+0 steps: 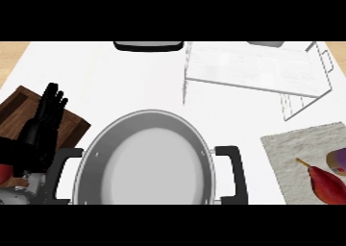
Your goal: Pick the can from the placemat and place it in the tiered shelf
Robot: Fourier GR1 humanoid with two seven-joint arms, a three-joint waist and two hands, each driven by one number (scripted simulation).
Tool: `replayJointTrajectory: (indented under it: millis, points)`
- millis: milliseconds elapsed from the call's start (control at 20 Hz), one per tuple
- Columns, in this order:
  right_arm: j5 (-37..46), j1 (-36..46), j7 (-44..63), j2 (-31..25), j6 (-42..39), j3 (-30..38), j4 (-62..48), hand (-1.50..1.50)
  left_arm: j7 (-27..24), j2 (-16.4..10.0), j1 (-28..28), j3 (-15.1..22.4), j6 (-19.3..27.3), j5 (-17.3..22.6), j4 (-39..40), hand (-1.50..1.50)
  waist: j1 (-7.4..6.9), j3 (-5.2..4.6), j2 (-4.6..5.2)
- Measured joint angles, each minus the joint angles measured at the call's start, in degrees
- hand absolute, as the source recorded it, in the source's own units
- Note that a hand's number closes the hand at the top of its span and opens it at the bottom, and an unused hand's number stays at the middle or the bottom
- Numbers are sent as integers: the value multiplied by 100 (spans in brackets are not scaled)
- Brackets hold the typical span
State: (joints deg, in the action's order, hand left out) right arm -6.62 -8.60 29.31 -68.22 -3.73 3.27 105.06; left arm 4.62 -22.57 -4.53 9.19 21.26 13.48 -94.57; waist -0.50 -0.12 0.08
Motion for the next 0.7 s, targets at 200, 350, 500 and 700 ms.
replayJointTrajectory:
  millis: [200,350,500,700]
  points:
    - [636,378,792,147,35,-581,103,-150,3,119,11,54,28,-130,-10,0,-41,5,8]
    - [1046,605,1145,186,-141,-878,-91,-150,20,83,31,-56,-103,-64,-22,0,-50,7,10]
    - [1447,593,1406,287,-260,-1127,-217,-150,141,54,-54,-179,-140,-44,-33,0,-19,9,4]
    - [1918,761,1527,671,-417,-1248,-526,-150,161,174,-109,-232,-160,-171,34,0,12,10,-1]
